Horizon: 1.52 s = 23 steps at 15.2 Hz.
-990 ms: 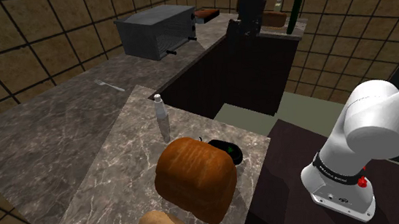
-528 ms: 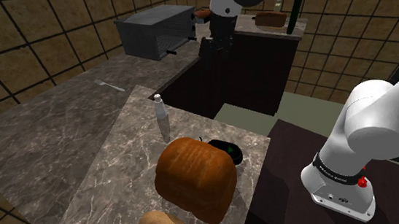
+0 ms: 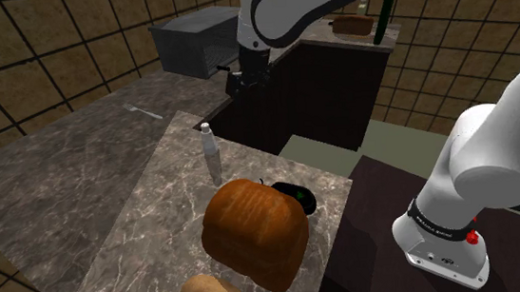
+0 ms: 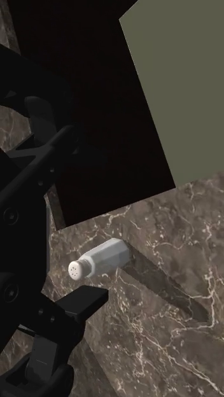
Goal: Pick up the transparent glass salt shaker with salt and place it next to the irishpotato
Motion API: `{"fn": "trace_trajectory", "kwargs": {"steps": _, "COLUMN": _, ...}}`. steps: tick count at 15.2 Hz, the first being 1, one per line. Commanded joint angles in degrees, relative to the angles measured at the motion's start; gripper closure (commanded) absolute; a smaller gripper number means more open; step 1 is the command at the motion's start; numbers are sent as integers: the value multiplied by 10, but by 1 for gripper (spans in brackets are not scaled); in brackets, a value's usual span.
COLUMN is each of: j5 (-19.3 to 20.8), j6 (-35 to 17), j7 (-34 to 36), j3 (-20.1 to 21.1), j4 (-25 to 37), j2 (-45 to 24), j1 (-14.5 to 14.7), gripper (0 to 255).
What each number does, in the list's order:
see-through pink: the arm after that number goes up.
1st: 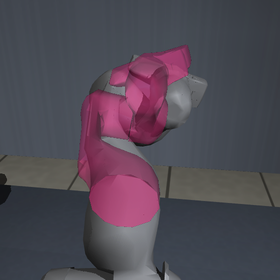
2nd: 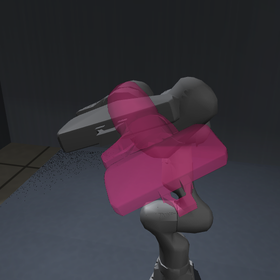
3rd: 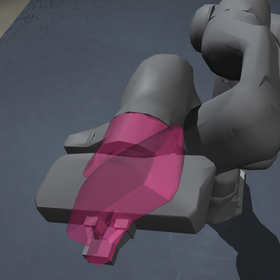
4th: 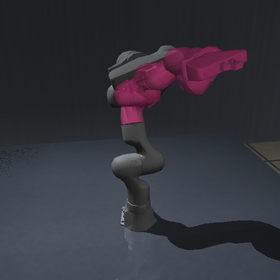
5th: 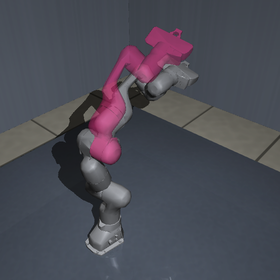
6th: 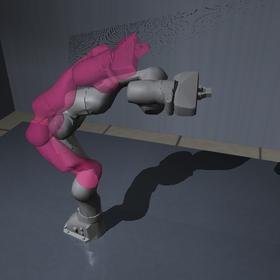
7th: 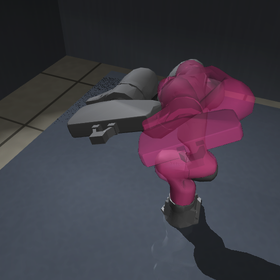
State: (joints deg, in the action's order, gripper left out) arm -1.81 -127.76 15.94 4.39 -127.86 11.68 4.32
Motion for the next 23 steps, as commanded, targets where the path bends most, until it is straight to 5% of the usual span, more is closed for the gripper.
{"fn": "trace_trajectory", "kwargs": {"steps": 1, "j5": 4, "j6": -25, "j7": 13, "j3": 7, "j4": 20, "j2": -39, "j1": 2, "gripper": 0}}
{"fn": "trace_trajectory", "kwargs": {"steps": 11, "j5": 49, "j6": -99, "j7": 85, "j3": 23, "j4": 177, "j2": -249, "j1": 25, "gripper": 0}}
{"fn": "trace_trajectory", "kwargs": {"steps": 23, "j5": 59, "j6": -142, "j7": 92, "j3": 19, "j4": 186, "j2": -301, "j1": 29, "gripper": 0}}
